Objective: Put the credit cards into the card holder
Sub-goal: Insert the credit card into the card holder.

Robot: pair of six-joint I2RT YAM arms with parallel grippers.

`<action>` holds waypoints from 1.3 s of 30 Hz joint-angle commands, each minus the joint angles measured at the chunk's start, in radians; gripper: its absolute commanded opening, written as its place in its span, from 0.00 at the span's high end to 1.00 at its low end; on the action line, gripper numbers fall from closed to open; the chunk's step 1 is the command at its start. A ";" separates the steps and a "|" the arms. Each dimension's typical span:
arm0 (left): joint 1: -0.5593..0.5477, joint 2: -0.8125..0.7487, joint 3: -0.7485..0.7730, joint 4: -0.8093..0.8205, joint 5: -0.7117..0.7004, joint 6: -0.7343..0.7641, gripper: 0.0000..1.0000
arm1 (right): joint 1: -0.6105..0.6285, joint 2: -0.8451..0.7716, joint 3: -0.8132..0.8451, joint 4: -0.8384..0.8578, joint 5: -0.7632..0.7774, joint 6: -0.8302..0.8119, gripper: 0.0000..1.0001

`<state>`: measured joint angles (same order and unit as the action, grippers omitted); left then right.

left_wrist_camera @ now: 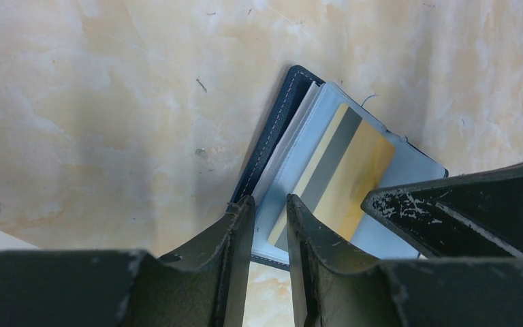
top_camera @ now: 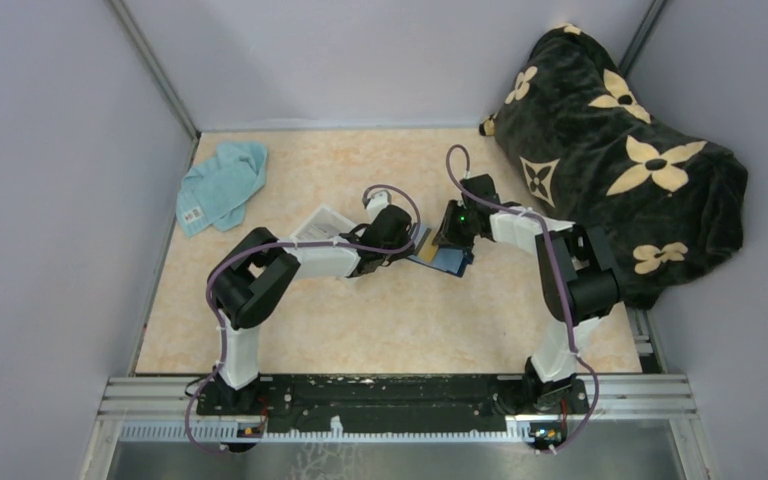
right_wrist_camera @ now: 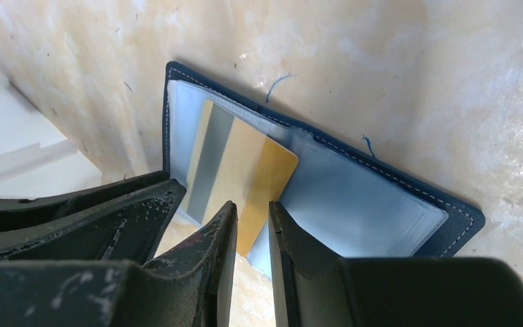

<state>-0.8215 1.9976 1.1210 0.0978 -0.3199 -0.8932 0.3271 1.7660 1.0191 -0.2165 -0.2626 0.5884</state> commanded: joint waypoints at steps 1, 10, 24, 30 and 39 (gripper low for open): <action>0.036 0.203 -0.136 -0.373 -0.016 0.068 0.65 | 0.013 0.023 0.062 0.039 0.002 0.010 0.76; 0.035 0.207 -0.131 -0.374 -0.012 0.065 0.65 | 0.020 0.050 0.097 0.034 -0.008 0.007 0.76; 0.037 0.204 -0.142 -0.366 -0.013 0.066 0.65 | 0.021 -0.036 0.059 -0.008 0.054 -0.016 0.75; 0.035 0.204 -0.142 -0.362 -0.012 0.068 0.65 | 0.021 -0.041 0.036 -0.008 0.066 -0.016 0.75; 0.037 0.207 -0.142 -0.358 -0.013 0.073 0.65 | 0.021 -0.029 0.015 -0.002 0.072 -0.012 0.75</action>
<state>-0.8215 1.9968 1.1122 0.1143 -0.3191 -0.8894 0.3382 1.7752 1.0458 -0.2340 -0.2062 0.5842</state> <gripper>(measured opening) 0.343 0.243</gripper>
